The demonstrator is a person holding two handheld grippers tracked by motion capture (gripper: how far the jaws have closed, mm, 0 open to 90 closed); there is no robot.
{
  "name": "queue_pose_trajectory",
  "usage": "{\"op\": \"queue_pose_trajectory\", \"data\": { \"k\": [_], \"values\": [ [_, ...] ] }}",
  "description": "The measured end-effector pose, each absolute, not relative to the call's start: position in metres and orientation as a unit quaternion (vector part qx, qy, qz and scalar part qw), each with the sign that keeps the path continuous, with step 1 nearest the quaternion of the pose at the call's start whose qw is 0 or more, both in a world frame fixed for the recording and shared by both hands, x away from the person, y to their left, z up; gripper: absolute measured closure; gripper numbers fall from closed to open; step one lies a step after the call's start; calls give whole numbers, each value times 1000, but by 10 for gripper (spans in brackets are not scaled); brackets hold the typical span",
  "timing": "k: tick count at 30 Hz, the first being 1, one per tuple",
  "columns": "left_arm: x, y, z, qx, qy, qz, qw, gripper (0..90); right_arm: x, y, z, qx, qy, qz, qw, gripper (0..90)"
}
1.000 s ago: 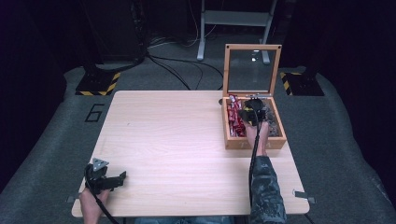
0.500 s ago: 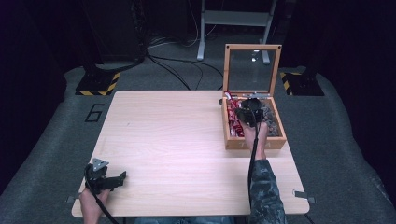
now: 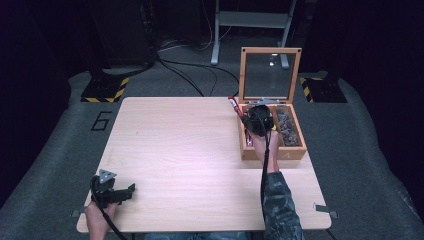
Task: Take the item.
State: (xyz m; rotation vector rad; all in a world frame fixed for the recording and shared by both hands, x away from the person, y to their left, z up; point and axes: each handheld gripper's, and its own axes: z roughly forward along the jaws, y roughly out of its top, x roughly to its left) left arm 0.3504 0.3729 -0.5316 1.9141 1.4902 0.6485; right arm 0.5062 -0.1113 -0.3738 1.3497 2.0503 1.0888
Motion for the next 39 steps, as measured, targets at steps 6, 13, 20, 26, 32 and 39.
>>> {"op": "queue_pose_trajectory", "data": {
  "k": [6,13,20,26,32,39],
  "values": [
    [350,373,-532,725,564,245,310,47,505,-100,-374,478,754,393,221,860],
    [350,373,-532,725,564,245,310,47,501,-82,-373,461,765,396,212,861],
    [350,373,-532,725,564,245,310,47,498,-69,-373,445,774,400,206,861],
    [350,373,-532,725,564,245,310,47,497,-59,-377,439,780,399,200,862],
    [350,373,-532,725,564,246,310,47,496,-46,-384,430,788,399,189,861],
    [350,373,-532,725,564,246,310,47,497,-36,-394,426,794,396,178,861]
  ]
}}
